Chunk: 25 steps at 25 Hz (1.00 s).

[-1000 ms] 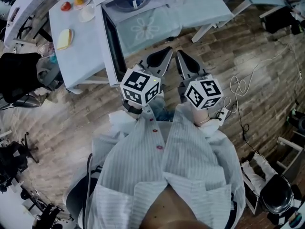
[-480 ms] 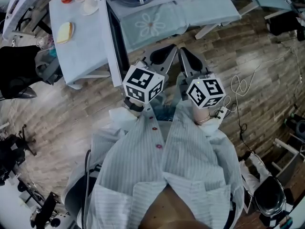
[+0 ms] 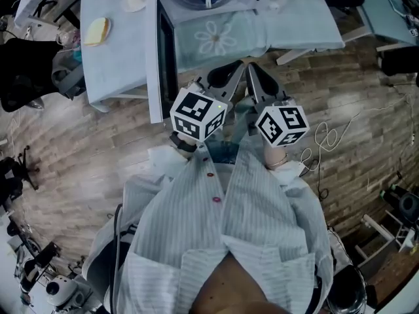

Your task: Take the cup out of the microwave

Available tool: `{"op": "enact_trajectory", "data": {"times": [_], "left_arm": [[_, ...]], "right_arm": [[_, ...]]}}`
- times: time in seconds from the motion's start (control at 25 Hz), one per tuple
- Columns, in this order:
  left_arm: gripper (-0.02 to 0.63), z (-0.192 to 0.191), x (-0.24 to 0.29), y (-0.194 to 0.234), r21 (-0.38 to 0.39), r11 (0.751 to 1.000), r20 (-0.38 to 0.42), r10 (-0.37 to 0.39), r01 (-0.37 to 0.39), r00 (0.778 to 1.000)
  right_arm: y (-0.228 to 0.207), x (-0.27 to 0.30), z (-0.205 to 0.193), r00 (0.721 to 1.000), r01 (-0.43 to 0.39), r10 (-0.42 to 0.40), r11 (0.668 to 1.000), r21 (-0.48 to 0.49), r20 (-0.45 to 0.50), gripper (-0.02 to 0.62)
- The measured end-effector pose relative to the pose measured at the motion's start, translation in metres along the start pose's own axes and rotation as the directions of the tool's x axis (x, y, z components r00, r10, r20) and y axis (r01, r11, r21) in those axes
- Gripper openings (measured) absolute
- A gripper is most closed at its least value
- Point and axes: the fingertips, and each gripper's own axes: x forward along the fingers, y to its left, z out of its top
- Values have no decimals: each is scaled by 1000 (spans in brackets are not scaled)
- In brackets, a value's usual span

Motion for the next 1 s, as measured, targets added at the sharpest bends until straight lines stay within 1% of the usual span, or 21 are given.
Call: {"op": "enact_trajectory", "data": {"times": [0.32,0.48,0.64,0.8,1.0], "left_arm": [[9,11,47,34,-15,995,15,99,-99,995],[9,24,76,56,-27,985,32,171,-170,985],[9,41,101,77,-44,968,51,248,-246,967],[9,56,124,91,-59,950,67,310,-306,948],[9,71,147,105,-79,921,102,389,-382,916]], "right_arm": [[-32,50,19,993,-107,106,994,-15,-50,35],[-54,79,36,982,-175,172,984,-26,-80,35],[-72,106,56,965,-243,238,969,-37,-110,35],[-89,124,74,947,-301,293,952,-49,-134,35],[-102,141,92,914,-386,370,919,-77,-167,35]]}}
